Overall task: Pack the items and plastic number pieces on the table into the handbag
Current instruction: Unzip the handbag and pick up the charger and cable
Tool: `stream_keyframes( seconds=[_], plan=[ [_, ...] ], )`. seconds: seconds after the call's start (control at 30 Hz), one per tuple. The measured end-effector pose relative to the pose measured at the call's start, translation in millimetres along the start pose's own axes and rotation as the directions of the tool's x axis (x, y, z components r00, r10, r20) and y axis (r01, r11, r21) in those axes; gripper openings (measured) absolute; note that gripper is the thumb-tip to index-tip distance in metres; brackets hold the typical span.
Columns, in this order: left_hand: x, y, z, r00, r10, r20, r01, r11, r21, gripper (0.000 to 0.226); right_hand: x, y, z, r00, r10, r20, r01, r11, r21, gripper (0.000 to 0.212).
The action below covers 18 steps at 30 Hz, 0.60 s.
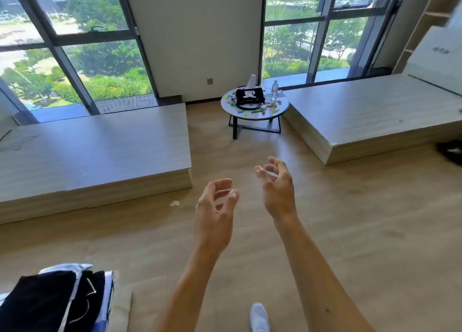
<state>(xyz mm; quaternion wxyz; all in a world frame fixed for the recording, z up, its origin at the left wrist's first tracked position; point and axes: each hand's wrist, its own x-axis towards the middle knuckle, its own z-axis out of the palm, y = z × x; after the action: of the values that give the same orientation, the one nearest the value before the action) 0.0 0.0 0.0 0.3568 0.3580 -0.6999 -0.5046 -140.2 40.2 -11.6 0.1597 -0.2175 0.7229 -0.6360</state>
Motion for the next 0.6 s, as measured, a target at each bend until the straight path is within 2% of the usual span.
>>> stream_keyframes(
  seconds=[0.3, 0.6],
  plan=[
    [163, -18, 62, 1.000, -0.022, 0.023, 0.023, 0.999, -0.037, 0.015, 171, 22, 35, 0.998, 0.059, -0.015, -0.057, 0.995, 0.080, 0.046],
    [320, -10, 110, 1.000, -0.007, 0.007, 0.008, 0.999, -0.039, 0.014, 330, 12, 69, 0.998, 0.066, 0.006, -0.066, 0.992, 0.103, 0.046]
  ],
)
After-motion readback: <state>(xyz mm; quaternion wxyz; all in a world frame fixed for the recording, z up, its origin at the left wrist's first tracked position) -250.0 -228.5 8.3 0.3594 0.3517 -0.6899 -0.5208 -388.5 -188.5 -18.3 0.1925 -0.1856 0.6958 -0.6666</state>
